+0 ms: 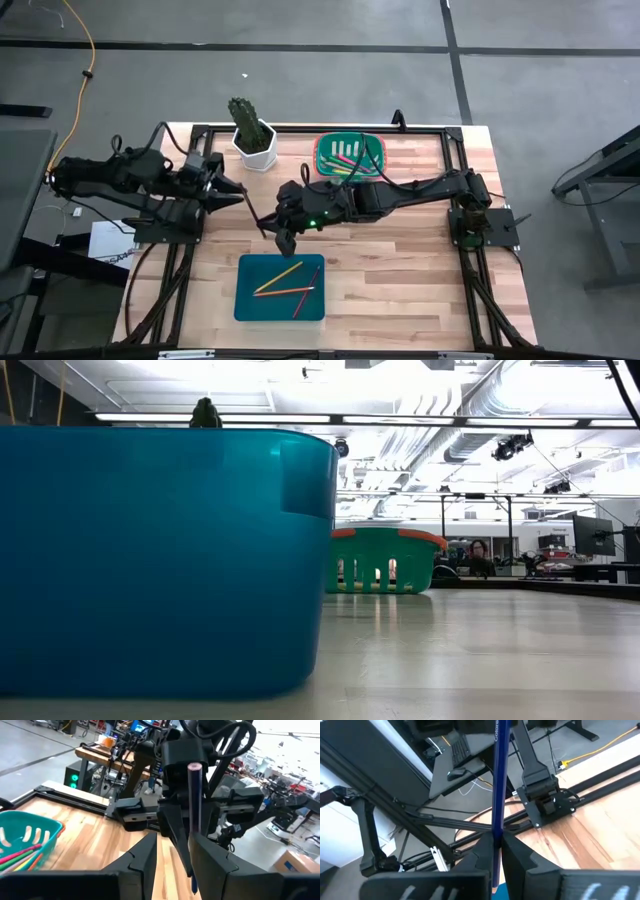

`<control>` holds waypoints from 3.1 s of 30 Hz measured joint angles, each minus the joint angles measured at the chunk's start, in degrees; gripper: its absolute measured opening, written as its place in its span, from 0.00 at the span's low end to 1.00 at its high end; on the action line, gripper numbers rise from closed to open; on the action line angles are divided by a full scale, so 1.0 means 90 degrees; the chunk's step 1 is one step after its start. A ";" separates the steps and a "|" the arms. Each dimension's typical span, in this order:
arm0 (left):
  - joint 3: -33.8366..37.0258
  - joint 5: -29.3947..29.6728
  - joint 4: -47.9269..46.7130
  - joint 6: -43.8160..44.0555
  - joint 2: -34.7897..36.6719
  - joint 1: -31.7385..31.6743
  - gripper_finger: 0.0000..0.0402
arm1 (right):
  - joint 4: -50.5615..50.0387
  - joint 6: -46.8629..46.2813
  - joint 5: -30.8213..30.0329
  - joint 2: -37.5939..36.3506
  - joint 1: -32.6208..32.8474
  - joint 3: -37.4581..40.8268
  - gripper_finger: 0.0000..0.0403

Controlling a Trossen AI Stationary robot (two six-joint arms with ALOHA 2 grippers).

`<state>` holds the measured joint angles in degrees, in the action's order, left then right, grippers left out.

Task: Sort pens & pencils
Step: Put the blue pencil into the blue bin

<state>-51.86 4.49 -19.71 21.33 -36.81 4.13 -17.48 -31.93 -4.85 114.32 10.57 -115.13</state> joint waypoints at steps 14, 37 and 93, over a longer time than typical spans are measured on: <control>0.0005 -0.0210 0.0299 0.0000 -0.0275 -0.0001 0.26 | 0.0134 0.0057 0.0066 0.0000 0.0000 0.0000 0.02; 0.0005 -0.0570 -0.0025 -0.0125 -0.0255 0.0001 0.26 | 0.0210 0.0055 0.0061 -0.0001 -0.0034 0.0002 0.02; 0.0002 -0.0832 0.0416 -0.0204 -0.0688 0.0001 0.10 | 0.0211 0.0101 0.0253 -0.0002 -0.0124 0.0002 0.02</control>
<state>-51.83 -3.01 -15.97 19.50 -43.00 4.14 -15.58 -31.03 -2.57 114.30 9.45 -115.11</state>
